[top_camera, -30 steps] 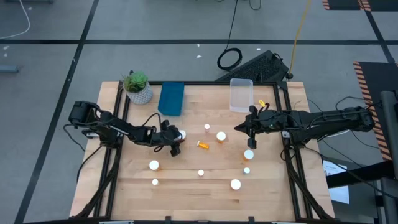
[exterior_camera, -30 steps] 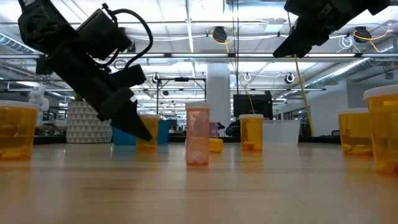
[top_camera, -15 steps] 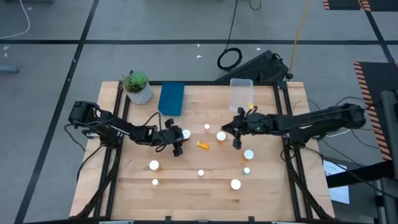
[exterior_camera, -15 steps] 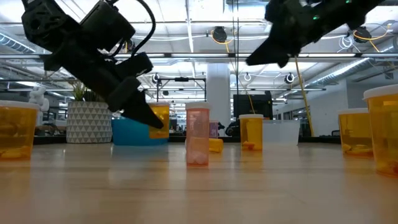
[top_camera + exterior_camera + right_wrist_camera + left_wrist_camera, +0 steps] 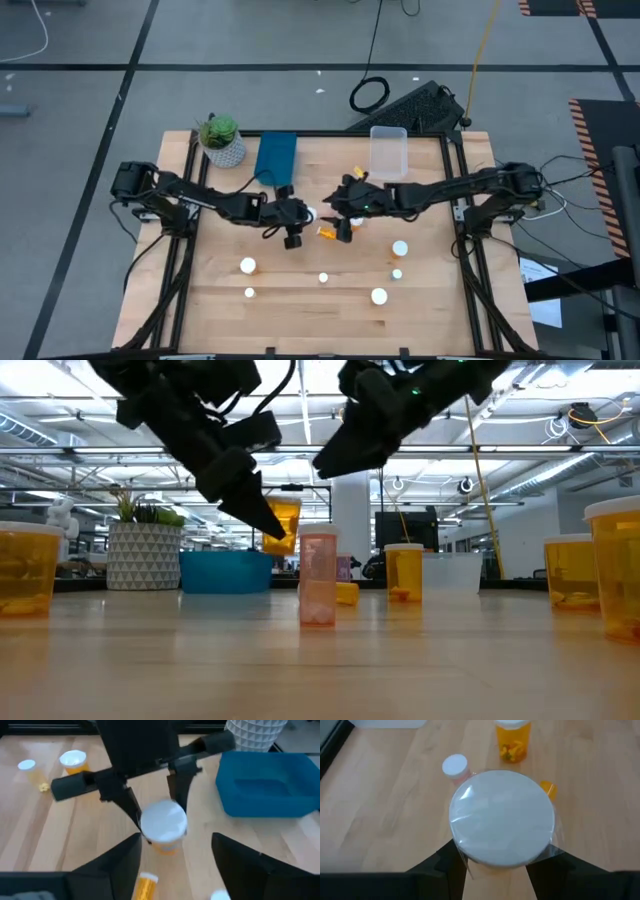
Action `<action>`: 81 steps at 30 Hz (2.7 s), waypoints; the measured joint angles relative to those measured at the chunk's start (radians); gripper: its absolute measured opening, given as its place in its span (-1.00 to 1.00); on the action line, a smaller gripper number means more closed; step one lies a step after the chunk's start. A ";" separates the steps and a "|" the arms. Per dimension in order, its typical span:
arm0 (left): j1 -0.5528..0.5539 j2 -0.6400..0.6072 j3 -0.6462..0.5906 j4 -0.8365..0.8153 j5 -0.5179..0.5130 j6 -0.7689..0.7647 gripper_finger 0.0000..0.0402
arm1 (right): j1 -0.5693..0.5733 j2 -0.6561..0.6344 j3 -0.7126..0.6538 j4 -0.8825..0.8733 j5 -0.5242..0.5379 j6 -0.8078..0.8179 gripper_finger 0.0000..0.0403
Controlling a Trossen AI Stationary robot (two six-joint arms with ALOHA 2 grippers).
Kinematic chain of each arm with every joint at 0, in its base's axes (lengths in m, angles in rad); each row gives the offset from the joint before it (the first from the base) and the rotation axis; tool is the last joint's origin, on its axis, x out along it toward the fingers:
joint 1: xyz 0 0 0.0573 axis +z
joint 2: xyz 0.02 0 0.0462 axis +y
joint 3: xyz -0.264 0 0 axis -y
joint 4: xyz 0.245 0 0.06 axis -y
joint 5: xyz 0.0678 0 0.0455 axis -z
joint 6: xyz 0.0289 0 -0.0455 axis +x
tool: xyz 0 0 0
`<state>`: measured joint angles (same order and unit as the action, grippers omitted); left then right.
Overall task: Pick and place medicine bottles into bin by pill shape (circle, oval)
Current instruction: Put the orange bottled capsules into the transparent bin
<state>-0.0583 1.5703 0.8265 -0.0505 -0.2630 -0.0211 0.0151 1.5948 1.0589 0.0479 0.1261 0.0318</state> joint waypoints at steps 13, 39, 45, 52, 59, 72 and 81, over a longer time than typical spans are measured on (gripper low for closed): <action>0.002 0.000 0.034 -0.036 0.001 0.051 -0.14 | 0.003 0.102 0.040 0.083 -0.050 -0.056 0.35; 0.002 0.000 0.034 -0.013 0.020 0.035 -0.14 | -0.001 0.171 0.039 0.172 -0.045 -0.157 0.18; 0.002 0.000 0.034 -0.012 0.023 0.030 -0.14 | -0.001 0.171 0.040 0.171 -0.045 -0.157 0.01; 0.000 0.000 0.034 -0.010 0.022 0.023 -0.10 | -0.001 0.171 0.039 0.166 -0.047 -0.153 0.08; -0.029 0.000 0.034 -0.032 -0.095 -0.019 0.36 | -0.004 0.161 0.039 0.140 -0.048 -0.153 0.06; -0.031 0.000 0.034 -0.093 -0.106 -0.106 0.70 | -0.039 0.030 0.038 -0.055 -0.047 -0.161 0.06; -0.032 0.000 0.034 -0.120 -0.105 -0.206 0.51 | -0.209 -0.109 0.038 -0.265 -0.045 -0.233 0.06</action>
<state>-0.0908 1.5703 0.8608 -0.1702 -0.3679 -0.2272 -0.1934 1.4854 1.0973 -0.2174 0.0809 -0.2011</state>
